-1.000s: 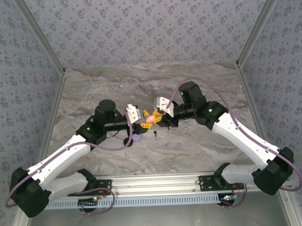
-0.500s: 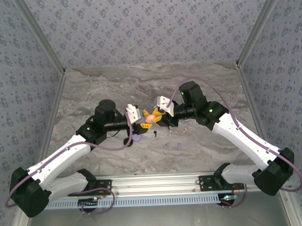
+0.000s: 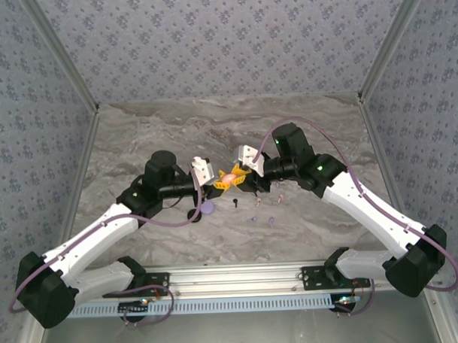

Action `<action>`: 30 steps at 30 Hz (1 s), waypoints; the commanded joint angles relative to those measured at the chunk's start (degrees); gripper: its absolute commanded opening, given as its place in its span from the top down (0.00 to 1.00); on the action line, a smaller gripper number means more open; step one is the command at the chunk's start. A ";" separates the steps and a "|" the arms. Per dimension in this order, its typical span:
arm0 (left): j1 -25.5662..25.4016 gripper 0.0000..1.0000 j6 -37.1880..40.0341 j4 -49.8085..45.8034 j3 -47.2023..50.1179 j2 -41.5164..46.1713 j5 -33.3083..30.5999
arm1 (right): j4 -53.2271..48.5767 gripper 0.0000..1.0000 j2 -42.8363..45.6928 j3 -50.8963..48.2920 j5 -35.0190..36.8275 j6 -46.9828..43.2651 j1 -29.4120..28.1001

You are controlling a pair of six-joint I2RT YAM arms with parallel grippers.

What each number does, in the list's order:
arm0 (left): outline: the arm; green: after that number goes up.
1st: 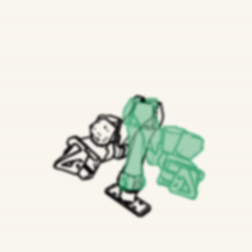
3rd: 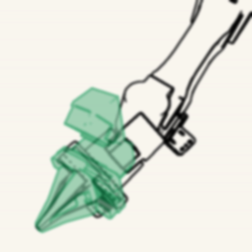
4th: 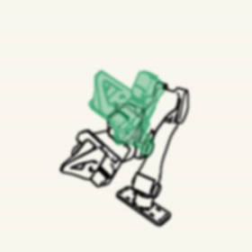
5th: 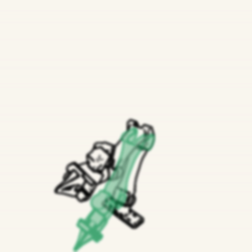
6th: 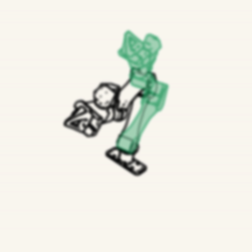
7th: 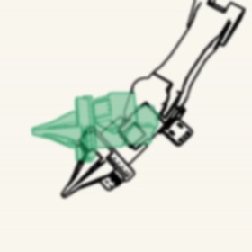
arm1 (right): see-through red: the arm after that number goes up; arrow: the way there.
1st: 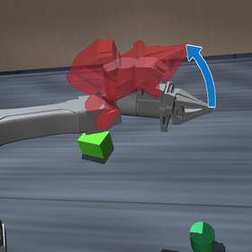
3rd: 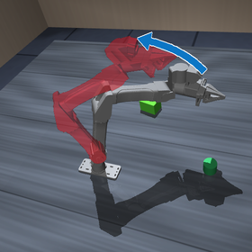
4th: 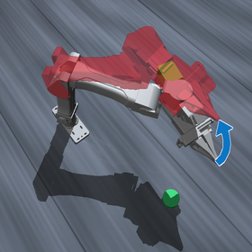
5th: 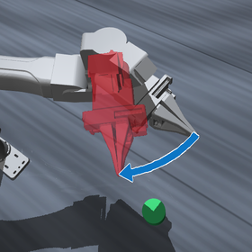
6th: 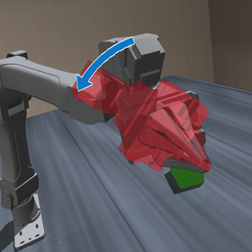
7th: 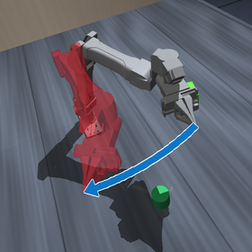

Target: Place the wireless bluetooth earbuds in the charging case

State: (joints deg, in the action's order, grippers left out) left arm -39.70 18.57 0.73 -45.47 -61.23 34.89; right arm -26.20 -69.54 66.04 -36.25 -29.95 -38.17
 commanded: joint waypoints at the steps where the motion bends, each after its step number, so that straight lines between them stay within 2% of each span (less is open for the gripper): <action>1: -0.33 0.83 0.15 1.29 -1.81 -0.30 0.54 | 0.35 0.66 1.51 0.75 0.36 0.45 -0.28; 3: -0.36 0.83 0.32 1.05 -1.94 -0.12 0.60 | -0.63 0.57 1.51 0.76 0.79 -0.21 -0.24; 6: -0.43 0.83 0.81 0.18 -2.25 0.06 0.77 | -1.84 0.48 1.03 1.10 1.10 -1.05 -0.26; 14: -0.42 0.84 1.20 -0.47 -2.56 0.68 1.03 | -3.47 0.46 -1.51 1.74 1.27 -2.03 -0.52; 17: -0.41 0.84 1.30 -0.55 -2.60 0.94 0.97 | -3.79 0.49 -1.92 1.81 1.10 -2.12 -0.55; 22: -0.43 0.83 1.77 -0.91 -2.58 1.08 0.79 | -4.08 0.65 -1.42 1.76 0.95 -2.02 -0.54; 26: -0.44 0.72 2.17 -1.43 -2.50 0.94 0.53 | -4.18 0.71 -0.43 1.76 0.93 -2.18 -0.19; 30: -0.46 0.54 2.19 -1.36 -1.95 1.00 0.35 | -4.53 0.73 0.18 3.66 0.55 -2.30 0.09</action>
State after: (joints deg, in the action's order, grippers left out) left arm -39.77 19.92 -0.30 -45.47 -61.23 34.89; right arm -29.67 -71.13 66.70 -35.16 -31.99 -38.37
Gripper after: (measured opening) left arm 0.441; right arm 0.276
